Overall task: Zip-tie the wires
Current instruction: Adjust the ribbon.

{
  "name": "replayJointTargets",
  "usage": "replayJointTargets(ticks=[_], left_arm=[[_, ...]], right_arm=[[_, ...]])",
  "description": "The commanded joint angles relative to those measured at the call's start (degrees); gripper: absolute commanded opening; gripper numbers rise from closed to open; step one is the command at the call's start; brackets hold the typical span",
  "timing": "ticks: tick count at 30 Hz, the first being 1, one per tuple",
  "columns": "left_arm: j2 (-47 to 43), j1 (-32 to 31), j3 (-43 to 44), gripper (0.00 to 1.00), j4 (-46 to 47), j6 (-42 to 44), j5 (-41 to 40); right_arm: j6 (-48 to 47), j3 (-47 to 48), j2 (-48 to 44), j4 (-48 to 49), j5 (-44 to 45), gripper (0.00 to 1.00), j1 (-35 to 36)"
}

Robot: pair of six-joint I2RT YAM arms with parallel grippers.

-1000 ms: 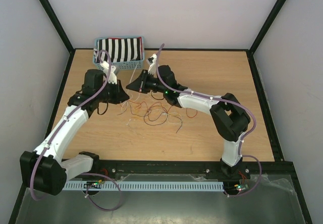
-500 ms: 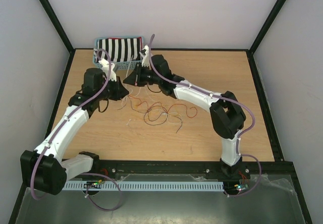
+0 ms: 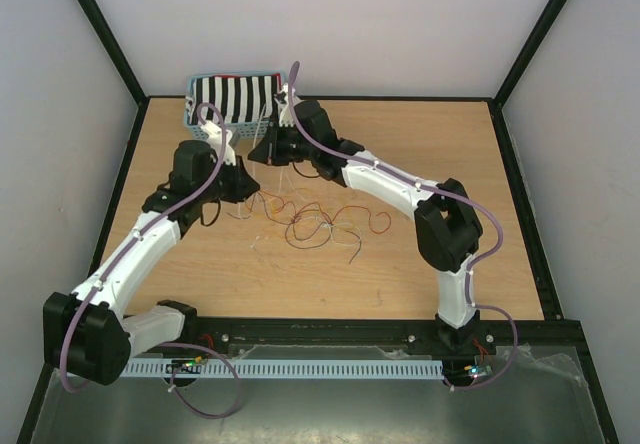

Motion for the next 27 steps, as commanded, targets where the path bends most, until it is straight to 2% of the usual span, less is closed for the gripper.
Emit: replayJointTargets(ticks=[1,9,15,21,27], left_arm=[[0.5,-2.2,-2.0,0.00,-4.7,-1.4,3.5],[1.0,-3.3,-3.0,0.00,-4.5,-1.5,2.0],[0.2,-3.3,-0.5,0.00,-5.8,0.1,-1.2],[0.8,-3.3,1.5,0.18,-6.0,0.8,-3.1],[1.3,-3.2,2.1,0.49,-6.0,1.2,-4.5]], right_arm=[[-1.6,4.6,0.5,4.7,6.4,0.00,-2.4],[-2.5,5.1,0.1,3.9,6.4,0.00,-2.7],[-1.8,-0.1,-2.2,4.4,1.8,0.00,-2.7],[0.6,-6.0,-3.1,6.2,-2.9,0.00,-2.1],[2.3,-10.4,-5.9,8.9,-3.0,0.00,-1.9]])
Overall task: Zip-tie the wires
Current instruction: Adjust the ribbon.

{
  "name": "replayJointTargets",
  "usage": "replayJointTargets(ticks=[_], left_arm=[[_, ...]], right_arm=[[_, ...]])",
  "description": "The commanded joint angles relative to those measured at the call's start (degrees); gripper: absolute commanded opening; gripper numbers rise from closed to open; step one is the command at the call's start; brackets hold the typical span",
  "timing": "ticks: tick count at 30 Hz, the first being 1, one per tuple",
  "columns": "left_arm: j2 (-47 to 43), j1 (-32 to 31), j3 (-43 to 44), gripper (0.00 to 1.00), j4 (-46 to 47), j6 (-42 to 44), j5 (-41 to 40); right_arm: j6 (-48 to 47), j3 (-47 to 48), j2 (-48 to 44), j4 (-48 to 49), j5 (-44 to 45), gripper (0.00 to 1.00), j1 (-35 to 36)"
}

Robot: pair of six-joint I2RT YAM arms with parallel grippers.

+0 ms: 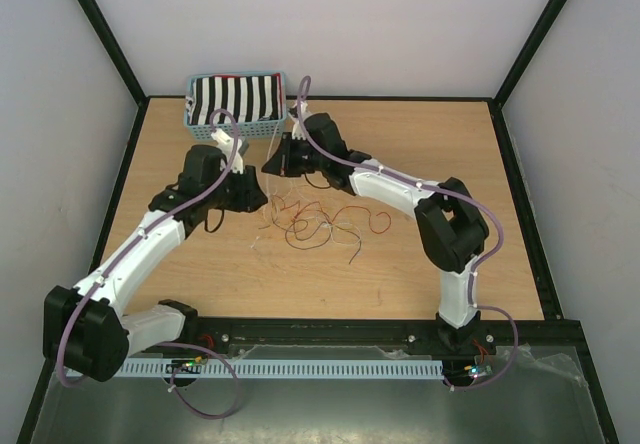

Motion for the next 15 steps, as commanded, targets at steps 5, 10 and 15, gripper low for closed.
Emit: replayJointTargets(ticks=[5,10,15], left_arm=[[1.2,-0.1,2.1,0.60,-0.5,0.8,-0.6],[2.0,-0.1,1.8,0.61,2.6,-0.1,1.1],[2.0,-0.2,2.3,0.59,5.2,-0.6,2.6]], right_arm=[[3.2,-3.4,-6.9,6.4,-1.6,0.00,-0.2],[4.3,-4.2,-7.3,7.2,-2.2,0.00,-0.2],[4.4,-4.3,-7.0,7.3,-2.2,0.00,-0.2]])
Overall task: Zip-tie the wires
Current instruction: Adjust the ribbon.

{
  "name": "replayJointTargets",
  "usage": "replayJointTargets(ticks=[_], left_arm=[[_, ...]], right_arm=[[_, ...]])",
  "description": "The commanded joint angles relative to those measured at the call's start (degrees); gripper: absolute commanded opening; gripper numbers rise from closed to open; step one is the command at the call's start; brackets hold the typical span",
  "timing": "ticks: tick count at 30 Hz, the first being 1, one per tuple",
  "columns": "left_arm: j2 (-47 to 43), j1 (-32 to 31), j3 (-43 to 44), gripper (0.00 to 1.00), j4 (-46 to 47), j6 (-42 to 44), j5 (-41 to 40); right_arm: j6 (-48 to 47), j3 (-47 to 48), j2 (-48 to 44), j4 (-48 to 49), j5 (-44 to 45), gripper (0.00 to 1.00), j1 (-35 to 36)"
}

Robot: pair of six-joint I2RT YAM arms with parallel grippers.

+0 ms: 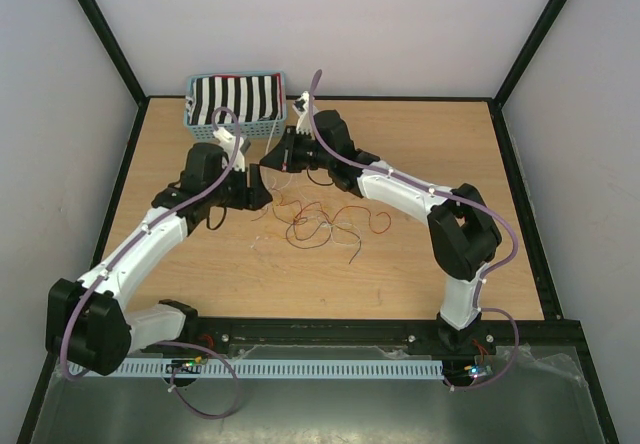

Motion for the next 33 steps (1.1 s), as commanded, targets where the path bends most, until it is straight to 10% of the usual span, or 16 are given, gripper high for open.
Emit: replayJointTargets(ticks=[1,33], left_arm=[[-0.3,-0.2,1.9,0.58,3.9,-0.7,2.2],[1.8,-0.6,1.3,0.15,11.9,-3.3,1.4]], right_arm=[[0.7,-0.4,-1.4,2.1,-0.6,0.00,-0.1],[1.7,-0.5,-1.8,2.9,-1.0,0.00,0.1]])
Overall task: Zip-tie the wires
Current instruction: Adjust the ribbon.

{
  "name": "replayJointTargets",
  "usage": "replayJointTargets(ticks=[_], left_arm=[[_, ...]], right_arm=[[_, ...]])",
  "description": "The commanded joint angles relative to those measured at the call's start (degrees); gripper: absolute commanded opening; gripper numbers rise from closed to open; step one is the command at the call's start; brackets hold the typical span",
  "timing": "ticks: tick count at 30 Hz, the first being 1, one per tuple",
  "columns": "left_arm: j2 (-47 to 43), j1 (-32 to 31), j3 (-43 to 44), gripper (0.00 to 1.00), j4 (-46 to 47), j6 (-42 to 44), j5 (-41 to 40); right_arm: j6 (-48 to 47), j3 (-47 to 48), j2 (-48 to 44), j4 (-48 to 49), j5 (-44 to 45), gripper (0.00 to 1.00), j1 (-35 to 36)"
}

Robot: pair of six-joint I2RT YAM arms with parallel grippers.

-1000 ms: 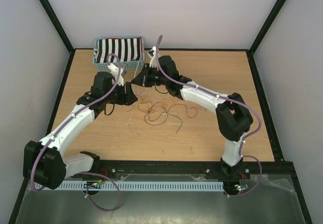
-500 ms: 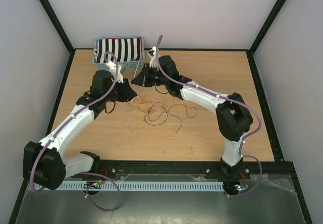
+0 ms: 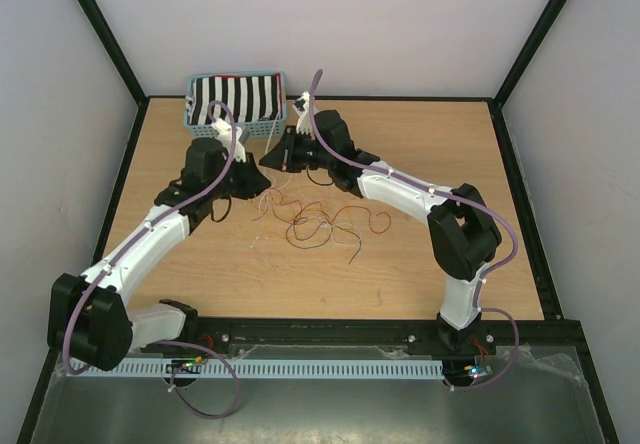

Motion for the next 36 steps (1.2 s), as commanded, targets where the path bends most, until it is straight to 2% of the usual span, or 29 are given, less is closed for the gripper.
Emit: replayJointTargets(ticks=[1,8,14,22,36], left_arm=[[0.7,-0.6,1.3,0.13,2.5,0.1,-0.2],[0.9,-1.4,-0.5,0.05,2.6,-0.2,-0.2],[1.2,-3.0,-3.0,0.03,2.9,-1.0,-0.8],[1.6,-4.0,-4.4,0.05,3.1,-1.6,-1.3],[4.2,-4.9,-5.3,0.09,3.3,-2.6,-1.3]], right_arm=[[0.6,-0.4,-1.7,2.4,-0.5,0.00,0.1],[-1.8,2.5,-1.7,-0.2,3.3,0.00,0.1],[-4.2,6.5,-1.2,-3.9,7.3,0.00,0.0],[-6.7,9.1,-0.9,-6.1,10.9,0.00,0.0],[-6.9,9.9,-0.3,-6.4,11.6,0.00,-0.4]])
